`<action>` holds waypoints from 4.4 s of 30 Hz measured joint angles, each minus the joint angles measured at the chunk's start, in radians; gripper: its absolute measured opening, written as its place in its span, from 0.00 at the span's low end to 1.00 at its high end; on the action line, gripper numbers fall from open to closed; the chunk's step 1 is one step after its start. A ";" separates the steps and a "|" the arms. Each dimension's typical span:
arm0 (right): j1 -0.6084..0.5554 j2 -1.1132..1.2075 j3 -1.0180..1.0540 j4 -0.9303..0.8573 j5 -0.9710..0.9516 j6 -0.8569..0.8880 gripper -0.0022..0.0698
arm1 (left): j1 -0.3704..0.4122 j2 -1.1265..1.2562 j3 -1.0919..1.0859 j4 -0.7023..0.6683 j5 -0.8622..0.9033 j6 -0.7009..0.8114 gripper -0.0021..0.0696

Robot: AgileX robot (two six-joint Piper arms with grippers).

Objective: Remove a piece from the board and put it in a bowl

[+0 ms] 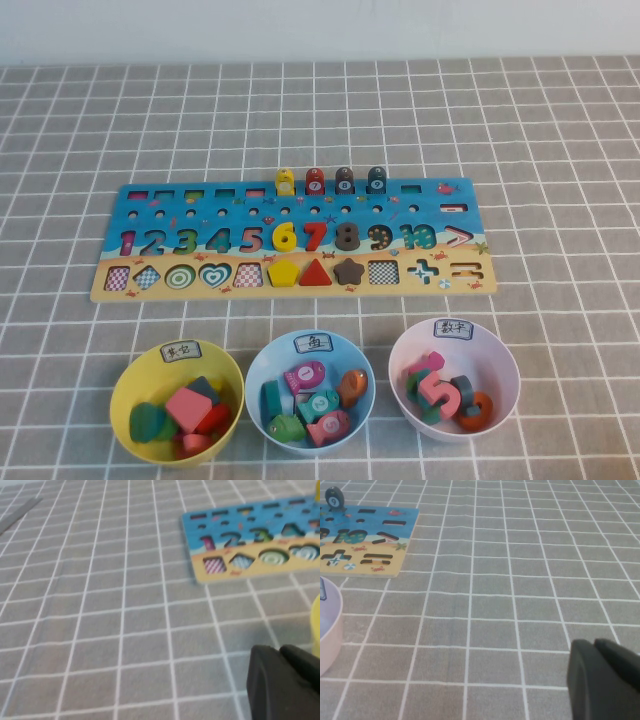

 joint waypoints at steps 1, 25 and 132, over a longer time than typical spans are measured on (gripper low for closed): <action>0.000 0.000 0.000 0.000 0.000 0.000 0.01 | 0.000 0.000 0.000 -0.019 -0.013 0.000 0.03; 0.000 0.000 0.000 0.000 0.000 0.000 0.01 | 0.000 0.000 -0.033 -0.490 -0.219 -0.104 0.03; 0.000 0.000 0.000 0.000 0.000 0.000 0.01 | -0.404 2.030 -1.756 -0.231 0.845 1.249 0.54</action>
